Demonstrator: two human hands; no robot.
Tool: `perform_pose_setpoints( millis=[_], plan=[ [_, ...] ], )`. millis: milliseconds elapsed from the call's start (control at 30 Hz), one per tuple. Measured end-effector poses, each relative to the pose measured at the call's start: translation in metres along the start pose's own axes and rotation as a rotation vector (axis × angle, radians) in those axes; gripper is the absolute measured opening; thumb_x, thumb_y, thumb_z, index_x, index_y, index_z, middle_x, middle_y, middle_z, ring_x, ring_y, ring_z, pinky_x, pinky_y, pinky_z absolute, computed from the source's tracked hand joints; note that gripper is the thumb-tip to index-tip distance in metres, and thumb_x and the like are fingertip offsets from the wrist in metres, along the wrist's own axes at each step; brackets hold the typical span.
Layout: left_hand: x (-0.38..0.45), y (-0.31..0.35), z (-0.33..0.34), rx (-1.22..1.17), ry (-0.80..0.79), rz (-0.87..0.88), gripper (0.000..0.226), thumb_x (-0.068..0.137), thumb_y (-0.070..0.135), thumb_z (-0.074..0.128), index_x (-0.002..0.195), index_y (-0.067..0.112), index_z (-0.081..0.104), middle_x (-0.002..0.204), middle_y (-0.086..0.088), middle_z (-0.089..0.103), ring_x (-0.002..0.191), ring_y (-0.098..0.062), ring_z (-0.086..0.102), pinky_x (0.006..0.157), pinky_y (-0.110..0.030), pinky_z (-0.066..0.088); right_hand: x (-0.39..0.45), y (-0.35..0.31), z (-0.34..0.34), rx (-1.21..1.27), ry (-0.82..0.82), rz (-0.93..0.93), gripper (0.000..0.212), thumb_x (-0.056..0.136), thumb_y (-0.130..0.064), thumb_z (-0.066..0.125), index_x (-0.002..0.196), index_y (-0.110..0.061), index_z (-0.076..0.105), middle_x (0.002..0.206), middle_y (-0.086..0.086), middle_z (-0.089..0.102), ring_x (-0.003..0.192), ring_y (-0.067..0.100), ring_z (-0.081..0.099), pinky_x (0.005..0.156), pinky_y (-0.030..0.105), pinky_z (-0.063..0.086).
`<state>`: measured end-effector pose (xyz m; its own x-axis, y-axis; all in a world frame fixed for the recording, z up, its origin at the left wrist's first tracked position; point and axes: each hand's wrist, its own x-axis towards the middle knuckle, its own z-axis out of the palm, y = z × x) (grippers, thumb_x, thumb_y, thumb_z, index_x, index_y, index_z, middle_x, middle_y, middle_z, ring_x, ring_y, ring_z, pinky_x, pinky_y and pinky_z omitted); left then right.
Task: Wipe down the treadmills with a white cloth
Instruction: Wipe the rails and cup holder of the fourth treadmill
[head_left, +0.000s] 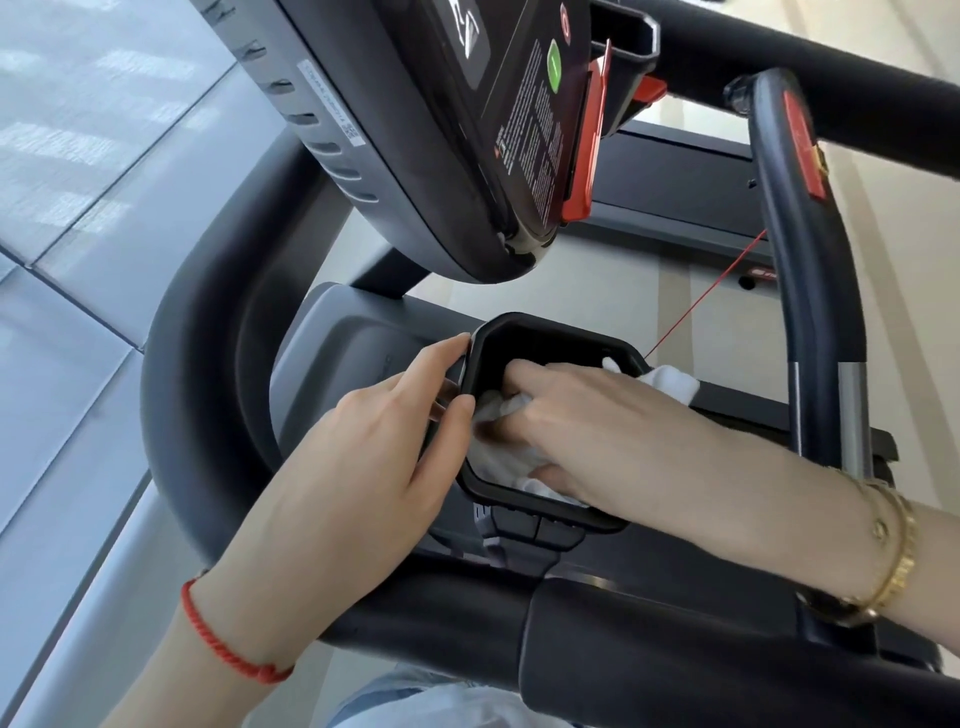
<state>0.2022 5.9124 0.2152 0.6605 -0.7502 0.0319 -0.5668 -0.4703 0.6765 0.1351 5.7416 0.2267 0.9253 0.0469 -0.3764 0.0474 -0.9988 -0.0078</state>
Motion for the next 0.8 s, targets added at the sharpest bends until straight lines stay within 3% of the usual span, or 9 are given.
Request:
perform_pose_setpoints(
  millis=[100,200,233,300,433,533,633,733,800],
  plan=[
    [-0.001,0.001,0.0,0.009,0.005,0.0,0.049,0.098,0.05,0.029,0.144,0.035,0.038,0.097,0.015,0.068,0.086,-0.008,0.066,0.078,-0.039,0.055,0.006,-0.004,0.003,-0.034,0.038,0.097,0.022,0.086,-0.013,0.055,0.068,-0.012,0.042,0.073,-0.004,0.019,0.063,0.014,0.032,0.062,0.033,0.039],
    [-0.001,0.002,0.0,0.004,0.003,-0.002,0.052,0.095,0.05,0.031,0.145,0.036,0.038,0.099,0.016,0.068,0.088,-0.007,0.065,0.079,-0.038,0.055,0.0,0.002,-0.003,-0.07,-0.009,0.107,0.01,0.076,-0.015,0.061,0.069,-0.016,0.054,0.073,-0.003,0.036,0.062,0.013,0.046,0.049,0.026,0.021],
    [-0.001,0.002,0.0,0.0,0.003,-0.003,0.052,0.095,0.049,0.032,0.145,0.035,0.038,0.099,0.016,0.068,0.088,-0.007,0.065,0.079,-0.038,0.054,-0.003,0.007,-0.005,-0.058,-0.018,0.082,0.004,0.075,-0.02,0.065,0.079,-0.019,0.064,0.076,-0.003,0.046,0.067,0.016,0.055,0.048,0.026,0.024],
    [-0.001,0.002,0.0,0.002,0.007,0.0,0.052,0.095,0.048,0.032,0.144,0.034,0.039,0.099,0.016,0.068,0.088,-0.007,0.065,0.08,-0.039,0.054,-0.01,0.014,-0.005,0.004,-0.017,0.048,0.02,0.072,-0.029,0.069,0.091,-0.025,0.068,0.083,-0.006,0.054,0.072,0.021,0.06,0.048,0.027,0.035],
    [0.0,0.001,0.0,0.008,0.004,0.003,0.05,0.095,0.046,0.034,0.142,0.033,0.041,0.099,0.014,0.068,0.092,-0.011,0.066,0.081,-0.04,0.054,-0.01,0.019,-0.006,0.159,-0.02,-0.103,0.02,0.079,-0.02,0.063,0.092,-0.032,0.054,0.099,-0.016,0.042,0.086,0.019,0.056,0.06,0.045,0.055],
    [0.0,0.001,0.0,0.011,-0.003,0.008,0.05,0.095,0.046,0.034,0.143,0.033,0.04,0.1,0.013,0.068,0.092,-0.011,0.066,0.081,-0.04,0.054,-0.006,0.018,-0.01,0.207,-0.076,-0.148,0.028,0.077,-0.015,0.063,0.083,-0.04,0.05,0.103,-0.018,0.041,0.091,0.021,0.055,0.064,0.046,0.054],
    [0.0,0.001,0.0,0.019,-0.006,0.008,0.051,0.095,0.047,0.032,0.144,0.033,0.039,0.098,0.013,0.069,0.09,-0.011,0.066,0.08,-0.04,0.054,-0.003,0.013,-0.009,0.162,-0.07,-0.112,0.024,0.078,-0.015,0.066,0.076,-0.034,0.052,0.099,-0.014,0.04,0.088,0.02,0.055,0.057,0.036,0.048],
    [0.0,0.001,0.0,0.029,-0.011,0.012,0.052,0.096,0.047,0.031,0.145,0.033,0.038,0.099,0.014,0.069,0.093,-0.01,0.066,0.081,-0.039,0.054,-0.004,0.007,-0.004,0.087,-0.035,-0.021,0.011,0.082,-0.017,0.066,0.09,-0.021,0.059,0.097,-0.008,0.036,0.085,0.022,0.054,0.051,0.032,0.038],
    [-0.001,0.001,0.0,0.034,-0.012,0.009,0.052,0.096,0.048,0.031,0.145,0.034,0.037,0.1,0.015,0.068,0.094,-0.01,0.066,0.081,-0.039,0.054,-0.005,0.005,-0.004,0.065,-0.038,0.105,0.022,0.076,-0.013,0.07,0.096,-0.019,0.06,0.092,-0.008,0.033,0.078,0.02,0.05,0.047,0.029,0.03]
  ],
)
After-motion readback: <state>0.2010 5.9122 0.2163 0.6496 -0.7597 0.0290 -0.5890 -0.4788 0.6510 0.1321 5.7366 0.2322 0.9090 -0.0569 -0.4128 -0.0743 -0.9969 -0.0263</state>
